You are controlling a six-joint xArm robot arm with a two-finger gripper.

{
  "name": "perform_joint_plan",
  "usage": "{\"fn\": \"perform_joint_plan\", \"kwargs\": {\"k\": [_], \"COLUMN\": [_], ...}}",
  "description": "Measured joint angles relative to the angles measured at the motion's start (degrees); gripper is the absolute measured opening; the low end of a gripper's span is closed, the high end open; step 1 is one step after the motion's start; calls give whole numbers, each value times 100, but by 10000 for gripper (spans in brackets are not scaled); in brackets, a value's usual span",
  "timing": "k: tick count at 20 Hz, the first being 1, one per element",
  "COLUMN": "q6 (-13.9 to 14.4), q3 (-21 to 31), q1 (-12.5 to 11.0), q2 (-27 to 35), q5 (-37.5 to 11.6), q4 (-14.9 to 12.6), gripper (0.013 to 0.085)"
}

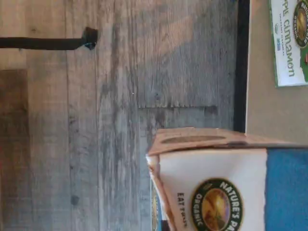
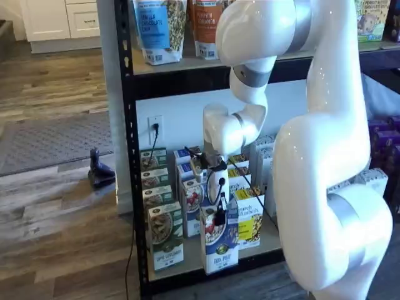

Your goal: Pick up the blue and white box that is on the bottom shelf, the second box from the left

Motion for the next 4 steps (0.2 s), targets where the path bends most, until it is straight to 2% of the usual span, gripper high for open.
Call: {"fn": "perform_joint_plan", "kwargs": {"k": [4], "q6": [-54], "q3": [160], "q1": [-4], "q2": [-180], "q5": [33], "q4": [57], "gripper": [450]}}
